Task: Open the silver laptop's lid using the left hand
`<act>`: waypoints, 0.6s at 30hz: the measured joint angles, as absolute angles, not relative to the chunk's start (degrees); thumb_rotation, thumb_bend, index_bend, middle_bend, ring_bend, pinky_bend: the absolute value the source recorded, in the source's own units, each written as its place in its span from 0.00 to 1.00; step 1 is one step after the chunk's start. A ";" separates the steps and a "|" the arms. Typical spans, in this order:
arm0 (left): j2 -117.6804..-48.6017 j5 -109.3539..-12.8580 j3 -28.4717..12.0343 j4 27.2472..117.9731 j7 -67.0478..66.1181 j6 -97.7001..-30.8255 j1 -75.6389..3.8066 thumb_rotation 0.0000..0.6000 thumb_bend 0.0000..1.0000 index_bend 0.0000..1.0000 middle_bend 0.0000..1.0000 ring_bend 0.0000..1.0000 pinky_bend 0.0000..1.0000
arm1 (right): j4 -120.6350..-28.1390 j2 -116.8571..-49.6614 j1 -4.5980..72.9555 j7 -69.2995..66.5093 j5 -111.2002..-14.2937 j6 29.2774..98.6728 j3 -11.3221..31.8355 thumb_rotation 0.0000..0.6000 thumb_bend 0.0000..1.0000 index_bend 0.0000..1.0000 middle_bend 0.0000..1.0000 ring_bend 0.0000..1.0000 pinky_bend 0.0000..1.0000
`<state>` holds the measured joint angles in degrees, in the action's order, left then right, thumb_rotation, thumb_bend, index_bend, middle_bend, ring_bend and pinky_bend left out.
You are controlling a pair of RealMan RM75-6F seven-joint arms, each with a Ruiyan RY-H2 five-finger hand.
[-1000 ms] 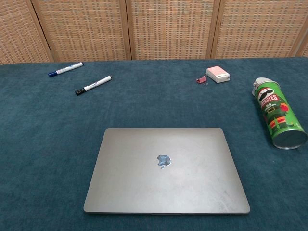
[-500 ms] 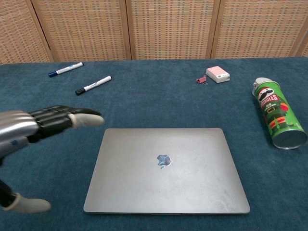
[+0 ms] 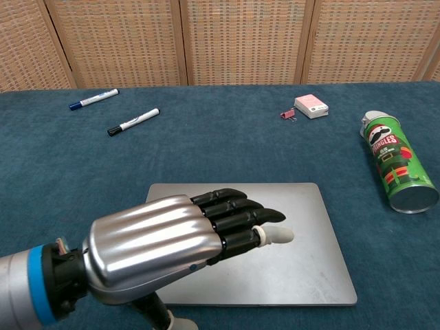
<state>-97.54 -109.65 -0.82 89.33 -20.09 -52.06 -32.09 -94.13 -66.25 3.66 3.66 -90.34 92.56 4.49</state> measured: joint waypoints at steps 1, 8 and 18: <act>-97.97 -109.04 -1.14 88.97 -20.88 -51.44 -32.43 1.00 0.00 0.00 0.00 0.00 0.00 | -94.12 -66.18 3.66 3.44 -90.28 92.49 4.53 1.00 0.00 0.00 0.00 0.00 0.00; -101.06 -105.15 -3.07 86.37 -24.70 -48.60 -34.76 1.00 0.00 0.00 0.00 0.00 0.00 | -93.94 -66.06 3.75 3.14 -90.04 91.93 4.67 1.00 0.00 0.00 0.00 0.00 0.00; -105.60 -103.21 -3.23 82.08 -28.39 -47.55 -38.06 1.00 0.00 0.00 0.00 0.00 0.00 | -93.98 -65.97 3.73 2.97 -89.94 91.61 4.77 1.00 0.00 0.00 0.00 0.00 0.00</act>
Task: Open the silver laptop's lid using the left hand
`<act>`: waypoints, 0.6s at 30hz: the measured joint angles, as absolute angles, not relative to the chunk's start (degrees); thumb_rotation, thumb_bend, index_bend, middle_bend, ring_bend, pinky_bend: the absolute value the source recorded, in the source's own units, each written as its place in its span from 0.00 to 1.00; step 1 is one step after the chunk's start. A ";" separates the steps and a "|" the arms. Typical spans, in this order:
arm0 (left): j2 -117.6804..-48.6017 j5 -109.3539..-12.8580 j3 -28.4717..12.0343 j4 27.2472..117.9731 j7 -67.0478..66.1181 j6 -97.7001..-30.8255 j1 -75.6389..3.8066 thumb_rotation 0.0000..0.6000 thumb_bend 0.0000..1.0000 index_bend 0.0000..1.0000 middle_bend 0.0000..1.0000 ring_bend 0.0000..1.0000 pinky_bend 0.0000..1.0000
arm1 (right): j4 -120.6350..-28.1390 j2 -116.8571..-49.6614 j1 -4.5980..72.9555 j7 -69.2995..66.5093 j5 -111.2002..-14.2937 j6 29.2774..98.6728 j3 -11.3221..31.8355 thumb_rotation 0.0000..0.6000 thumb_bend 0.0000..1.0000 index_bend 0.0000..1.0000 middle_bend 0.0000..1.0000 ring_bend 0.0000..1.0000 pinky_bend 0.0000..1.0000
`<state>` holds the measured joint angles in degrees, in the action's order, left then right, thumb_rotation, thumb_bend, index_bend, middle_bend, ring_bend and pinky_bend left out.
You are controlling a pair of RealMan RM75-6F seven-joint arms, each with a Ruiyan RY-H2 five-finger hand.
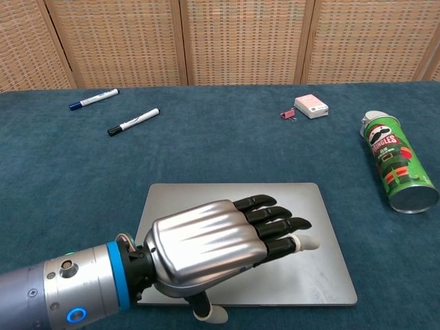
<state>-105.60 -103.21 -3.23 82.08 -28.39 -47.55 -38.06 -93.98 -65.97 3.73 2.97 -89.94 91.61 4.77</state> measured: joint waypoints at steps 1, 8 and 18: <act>-105.92 -103.06 -3.14 81.73 -28.58 -47.57 -38.21 1.00 0.00 0.00 0.00 0.00 0.00 | -93.98 -65.95 3.73 2.90 -89.94 91.58 4.78 1.00 0.00 0.00 0.00 0.00 0.00; -108.46 -101.20 -2.68 78.80 -30.08 -47.91 -38.85 1.00 0.00 0.00 0.00 0.00 0.00 | -94.05 -65.74 3.72 2.08 -90.03 91.37 4.73 1.00 0.00 0.00 0.00 0.00 0.00; -110.38 -99.47 -2.23 76.37 -30.34 -49.29 -39.87 1.00 0.11 0.00 0.00 0.00 0.00 | -93.98 -65.51 3.88 1.33 -89.92 90.69 4.70 1.00 0.00 0.00 0.00 0.00 0.00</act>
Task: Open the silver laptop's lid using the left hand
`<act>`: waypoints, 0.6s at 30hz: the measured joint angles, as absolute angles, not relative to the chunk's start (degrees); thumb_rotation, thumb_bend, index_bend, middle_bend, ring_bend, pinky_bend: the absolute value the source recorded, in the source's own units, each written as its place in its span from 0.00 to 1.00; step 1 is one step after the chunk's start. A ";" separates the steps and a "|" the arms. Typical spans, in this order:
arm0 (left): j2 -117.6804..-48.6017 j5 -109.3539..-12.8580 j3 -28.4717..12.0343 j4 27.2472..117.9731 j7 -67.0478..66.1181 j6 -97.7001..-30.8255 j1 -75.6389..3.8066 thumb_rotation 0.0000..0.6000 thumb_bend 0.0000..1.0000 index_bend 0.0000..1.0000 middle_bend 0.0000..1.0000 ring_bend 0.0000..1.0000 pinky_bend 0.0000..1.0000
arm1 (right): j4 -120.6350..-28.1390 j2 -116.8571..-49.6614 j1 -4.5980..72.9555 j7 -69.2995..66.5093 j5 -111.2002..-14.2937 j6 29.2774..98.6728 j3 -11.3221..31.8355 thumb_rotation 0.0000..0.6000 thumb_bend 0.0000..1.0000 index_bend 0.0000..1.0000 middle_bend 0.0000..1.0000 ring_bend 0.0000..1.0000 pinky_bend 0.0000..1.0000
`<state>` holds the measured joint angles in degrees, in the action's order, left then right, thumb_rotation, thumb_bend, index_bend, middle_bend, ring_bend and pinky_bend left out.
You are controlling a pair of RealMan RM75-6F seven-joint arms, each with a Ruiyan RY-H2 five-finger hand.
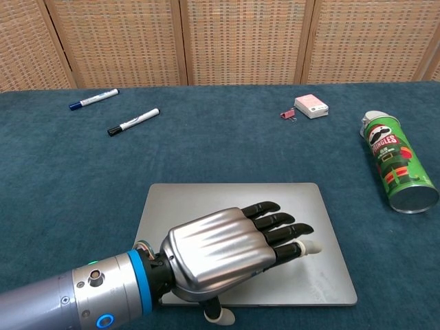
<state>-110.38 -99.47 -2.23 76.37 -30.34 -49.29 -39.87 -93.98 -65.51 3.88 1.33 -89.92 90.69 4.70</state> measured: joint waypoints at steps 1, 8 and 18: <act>-110.41 -99.31 -2.21 76.32 -30.35 -49.33 -39.94 1.00 0.12 0.00 0.00 0.00 0.00 | -93.97 -65.50 3.90 1.33 -89.90 90.62 4.70 1.00 0.00 0.00 0.00 0.00 0.00; -110.16 -98.26 -2.07 76.48 -30.82 -49.99 -40.49 1.00 0.21 0.00 0.00 0.00 0.00 | -94.10 -65.42 3.89 1.21 -89.94 90.46 4.65 1.00 0.00 0.00 0.00 0.00 0.00; -109.90 -96.57 -1.88 76.94 -31.98 -50.72 -41.24 1.00 0.34 0.00 0.00 0.00 0.00 | -94.18 -65.19 3.93 0.67 -89.71 90.08 4.68 1.00 0.00 0.00 0.00 0.00 0.00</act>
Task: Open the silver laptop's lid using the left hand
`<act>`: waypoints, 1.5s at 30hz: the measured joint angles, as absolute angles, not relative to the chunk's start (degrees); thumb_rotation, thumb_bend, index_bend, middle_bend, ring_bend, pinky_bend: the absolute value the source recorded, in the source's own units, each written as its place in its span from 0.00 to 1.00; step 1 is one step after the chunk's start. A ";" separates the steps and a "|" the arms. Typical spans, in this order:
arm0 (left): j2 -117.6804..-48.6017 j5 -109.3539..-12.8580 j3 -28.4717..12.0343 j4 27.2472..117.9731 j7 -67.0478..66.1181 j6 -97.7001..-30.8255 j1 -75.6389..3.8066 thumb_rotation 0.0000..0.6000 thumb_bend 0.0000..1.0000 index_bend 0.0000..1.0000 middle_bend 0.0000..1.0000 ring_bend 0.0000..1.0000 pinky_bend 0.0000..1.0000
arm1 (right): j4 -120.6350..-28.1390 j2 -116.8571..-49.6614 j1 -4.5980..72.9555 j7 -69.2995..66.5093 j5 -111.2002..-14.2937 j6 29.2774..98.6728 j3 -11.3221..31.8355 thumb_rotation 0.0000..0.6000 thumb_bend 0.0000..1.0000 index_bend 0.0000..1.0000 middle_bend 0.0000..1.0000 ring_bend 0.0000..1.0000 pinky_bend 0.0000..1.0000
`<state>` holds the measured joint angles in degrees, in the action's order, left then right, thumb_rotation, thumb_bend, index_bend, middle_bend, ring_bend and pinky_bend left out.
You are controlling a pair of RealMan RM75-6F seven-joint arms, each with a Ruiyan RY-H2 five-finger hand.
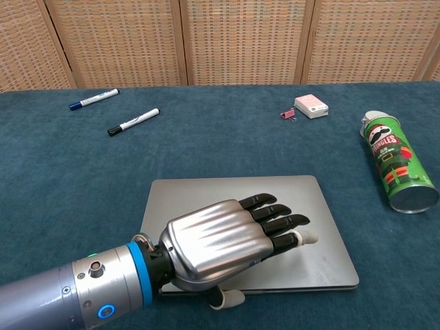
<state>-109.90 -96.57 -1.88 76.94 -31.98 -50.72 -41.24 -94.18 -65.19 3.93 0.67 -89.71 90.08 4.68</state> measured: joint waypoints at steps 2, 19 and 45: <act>-109.87 -96.38 -1.89 76.94 -32.24 -50.92 -41.37 1.00 0.36 0.00 0.00 0.00 0.00 | -94.17 -65.19 3.93 0.63 -89.73 90.06 4.67 1.00 0.00 0.00 0.00 0.00 0.00; -109.68 -94.35 -5.21 77.08 -36.42 -55.34 -41.93 1.00 0.53 0.00 0.00 0.00 0.00 | -94.07 -65.45 4.13 1.15 -90.05 89.04 4.12 1.00 0.00 0.00 0.00 0.00 0.00; -107.16 -85.84 -12.97 79.85 -37.46 -57.94 -45.56 1.00 0.53 0.00 0.00 0.00 0.00 | -86.55 -73.41 19.60 -0.93 -101.37 66.84 -2.05 1.00 0.77 0.21 0.18 0.09 0.20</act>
<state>-107.16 -85.84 -12.97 79.85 -37.46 -57.94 -45.56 -86.55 -73.41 19.60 -0.93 -101.37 66.84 -2.05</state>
